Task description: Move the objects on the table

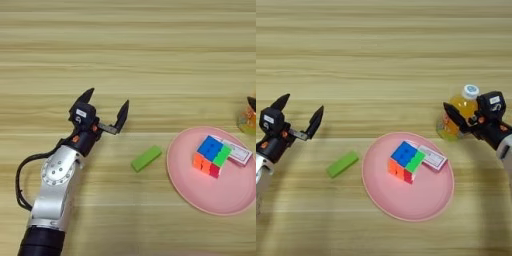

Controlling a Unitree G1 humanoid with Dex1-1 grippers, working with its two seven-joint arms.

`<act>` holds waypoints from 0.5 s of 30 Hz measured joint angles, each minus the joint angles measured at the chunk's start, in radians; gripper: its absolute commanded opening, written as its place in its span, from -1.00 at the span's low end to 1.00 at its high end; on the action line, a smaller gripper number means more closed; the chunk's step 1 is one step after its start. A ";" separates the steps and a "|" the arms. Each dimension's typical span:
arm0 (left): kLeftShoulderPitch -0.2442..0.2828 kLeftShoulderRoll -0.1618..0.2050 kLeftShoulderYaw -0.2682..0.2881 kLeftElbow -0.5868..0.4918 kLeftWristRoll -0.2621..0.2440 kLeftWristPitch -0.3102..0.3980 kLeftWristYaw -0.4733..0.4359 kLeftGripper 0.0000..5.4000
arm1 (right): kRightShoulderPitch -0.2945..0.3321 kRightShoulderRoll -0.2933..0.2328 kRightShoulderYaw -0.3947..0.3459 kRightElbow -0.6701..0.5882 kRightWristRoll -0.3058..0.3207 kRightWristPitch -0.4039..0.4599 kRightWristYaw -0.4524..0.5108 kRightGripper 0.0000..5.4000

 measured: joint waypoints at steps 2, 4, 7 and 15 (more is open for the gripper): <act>0.000 0.000 0.000 0.000 0.000 -0.001 0.000 1.00 | -0.020 0.001 0.001 -0.025 0.000 0.002 -0.005 0.34; 0.000 0.000 0.000 0.001 0.000 -0.001 0.000 1.00 | -0.042 0.003 0.005 -0.046 0.001 0.002 -0.009 0.34; 0.000 0.000 0.001 0.003 0.000 -0.001 0.000 1.00 | -0.070 0.005 0.018 -0.085 0.001 0.015 -0.019 0.34; -0.001 -0.004 0.000 0.004 0.000 -0.007 0.002 1.00 | -0.168 0.040 0.095 -0.152 0.001 0.062 -0.021 0.34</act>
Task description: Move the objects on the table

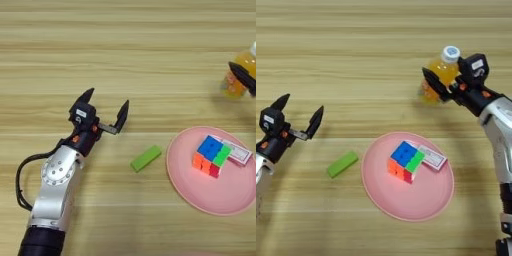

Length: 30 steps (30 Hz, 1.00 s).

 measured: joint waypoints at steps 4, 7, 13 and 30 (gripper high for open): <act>0.000 -0.005 -0.004 0.000 0.000 -0.003 0.001 1.00 | -0.056 0.033 0.055 0.030 -0.004 0.002 0.006 0.34; 0.000 -0.009 -0.006 -0.003 0.000 -0.004 0.003 1.00 | -0.075 0.044 0.077 0.070 -0.013 0.002 0.008 0.34; 0.001 -0.024 0.001 -0.012 -0.005 -0.012 0.015 1.00 | -0.098 0.083 0.114 0.171 -0.043 -0.003 0.024 0.34; 0.001 -0.030 0.012 -0.018 -0.005 -0.013 0.022 1.00 | -0.110 0.153 0.166 0.336 -0.175 -0.155 0.004 0.34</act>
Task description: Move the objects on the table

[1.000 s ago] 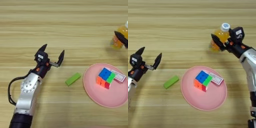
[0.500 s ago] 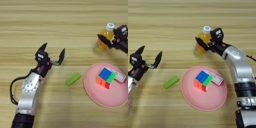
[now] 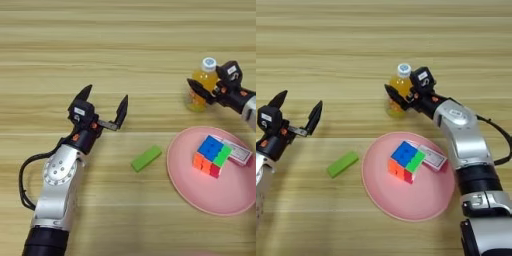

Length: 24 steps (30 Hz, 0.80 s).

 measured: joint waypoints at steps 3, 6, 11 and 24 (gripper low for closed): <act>0.000 0.000 0.002 0.000 0.000 0.000 0.000 1.00 | 0.001 0.016 0.006 0.020 -0.008 -0.008 -0.001 0.34; -0.001 0.001 0.008 0.000 0.000 0.000 0.000 1.00 | 0.002 0.023 0.009 0.029 -0.016 -0.015 -0.002 0.34; -0.002 0.002 0.010 0.000 0.000 0.000 -0.001 1.00 | 0.002 0.041 0.022 0.050 -0.024 -0.022 -0.002 0.50; -0.002 0.002 0.010 0.001 0.002 0.000 0.001 1.00 | 0.007 0.041 0.017 0.022 -0.019 -0.043 0.002 0.99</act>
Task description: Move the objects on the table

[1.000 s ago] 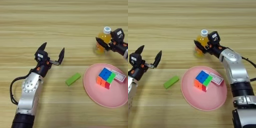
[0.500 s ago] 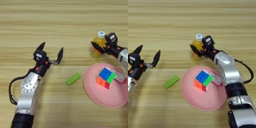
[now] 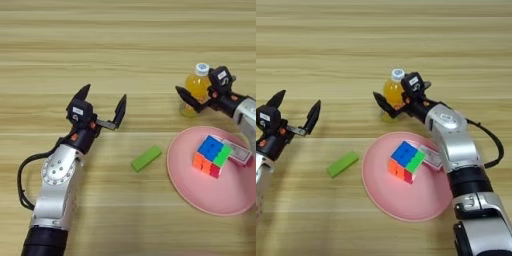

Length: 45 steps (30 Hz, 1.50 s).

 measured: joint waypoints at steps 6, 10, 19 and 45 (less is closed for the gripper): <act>0.000 0.000 0.000 0.001 0.000 0.000 0.001 1.00 | 0.000 0.000 -0.006 -0.004 0.005 -0.002 -0.001 0.99; 0.000 0.000 0.001 0.001 0.000 0.000 0.001 1.00 | 0.000 0.000 -0.008 -0.006 0.006 -0.002 -0.002 0.99; 0.000 0.000 0.001 0.002 0.000 -0.001 0.002 1.00 | 0.001 0.017 -0.058 -0.087 0.051 -0.081 -0.010 0.99; -0.001 0.002 0.003 0.006 -0.002 -0.006 -0.003 1.00 | 0.323 -0.181 -0.201 -0.564 0.349 -0.022 0.222 0.99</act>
